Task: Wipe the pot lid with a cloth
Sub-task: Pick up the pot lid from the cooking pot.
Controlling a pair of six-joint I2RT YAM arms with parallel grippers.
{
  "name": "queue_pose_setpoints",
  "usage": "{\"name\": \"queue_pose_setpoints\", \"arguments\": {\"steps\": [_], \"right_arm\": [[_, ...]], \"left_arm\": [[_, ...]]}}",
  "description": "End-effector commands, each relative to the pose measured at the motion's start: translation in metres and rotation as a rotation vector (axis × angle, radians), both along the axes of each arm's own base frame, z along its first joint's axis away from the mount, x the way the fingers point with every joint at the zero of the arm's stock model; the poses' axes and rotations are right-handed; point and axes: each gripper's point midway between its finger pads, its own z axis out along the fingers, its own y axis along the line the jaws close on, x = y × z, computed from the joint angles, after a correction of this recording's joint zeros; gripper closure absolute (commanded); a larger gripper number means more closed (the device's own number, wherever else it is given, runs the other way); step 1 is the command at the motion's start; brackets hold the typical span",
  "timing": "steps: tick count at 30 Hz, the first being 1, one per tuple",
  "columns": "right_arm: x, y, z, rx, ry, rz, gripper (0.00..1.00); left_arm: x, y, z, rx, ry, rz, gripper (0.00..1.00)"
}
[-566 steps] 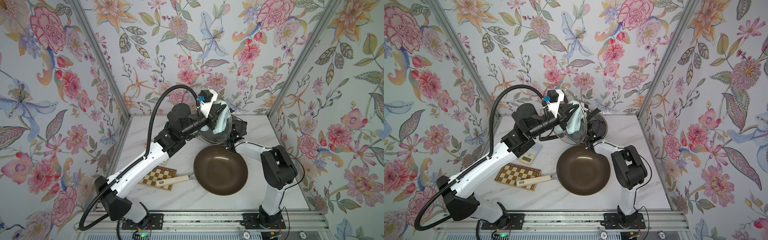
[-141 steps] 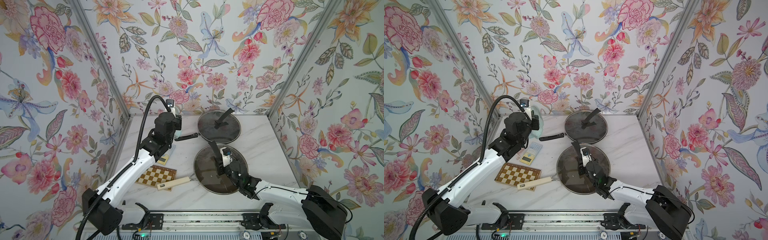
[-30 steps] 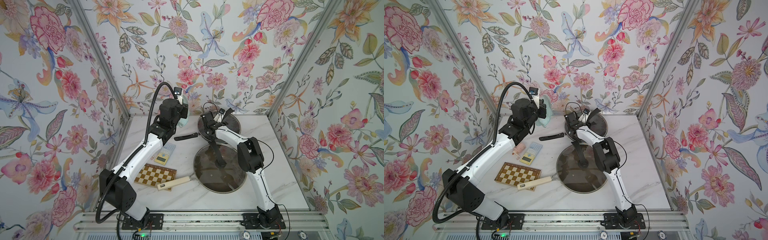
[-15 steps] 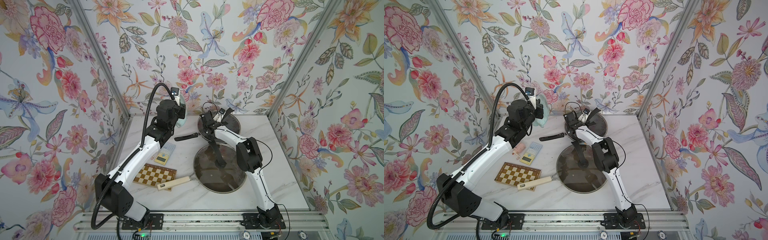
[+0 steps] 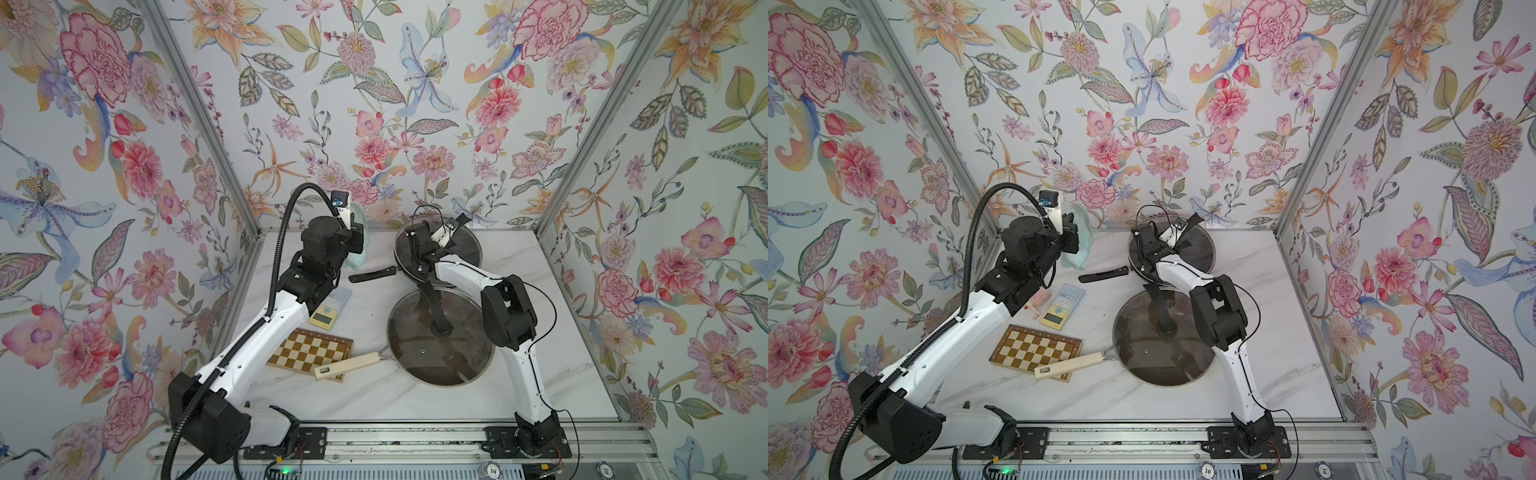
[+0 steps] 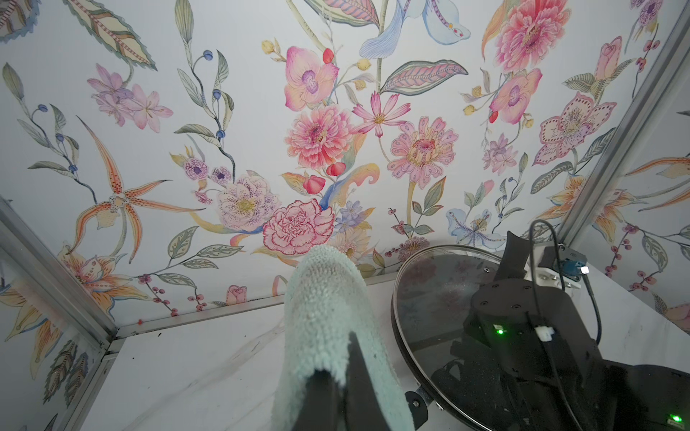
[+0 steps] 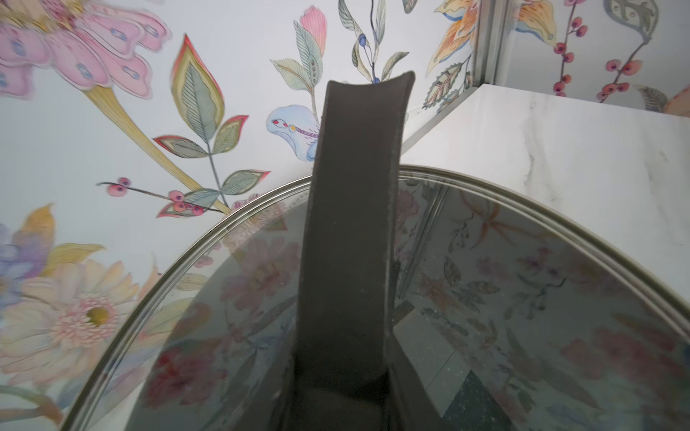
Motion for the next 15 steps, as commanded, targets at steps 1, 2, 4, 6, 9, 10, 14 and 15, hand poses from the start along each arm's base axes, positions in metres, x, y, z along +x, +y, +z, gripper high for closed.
{"name": "queue_pose_setpoints", "arguments": {"steps": [1, 2, 4, 6, 9, 10, 14, 15], "right_arm": [[-0.001, 0.002, 0.149, 0.113, -0.406, 0.011, 0.97], [-0.001, 0.006, 0.164, 0.103, -0.442, 0.038, 0.97], [-0.006, 0.011, 0.192, 0.083, -0.513, 0.072, 0.97], [-0.015, 0.018, 0.218, 0.050, -0.561, 0.123, 0.98], [-0.028, 0.036, 0.250, 0.028, -0.635, 0.278, 0.97], [-0.035, 0.040, 0.258, 0.043, -0.660, 0.320, 0.98], [-0.059, 0.052, 0.266, 0.140, -0.672, 0.530, 0.97], [-0.067, 0.053, 0.268, 0.164, -0.656, 0.579, 0.96]], "left_arm": [[-0.012, 0.012, 0.015, -0.038, -0.037, 0.023, 1.00], [-0.014, 0.012, 0.015, -0.038, -0.037, 0.020, 1.00], [-0.018, 0.013, 0.016, -0.042, -0.039, 0.008, 1.00], [-0.022, 0.012, 0.017, -0.047, -0.041, -0.007, 1.00], [-0.027, 0.010, 0.018, -0.054, -0.043, -0.030, 1.00], [-0.028, 0.009, 0.017, -0.056, -0.042, -0.039, 1.00], [-0.032, 0.002, 0.019, -0.058, -0.043, -0.085, 1.00], [-0.034, 0.000, 0.021, -0.057, -0.047, -0.102, 1.00]]}}
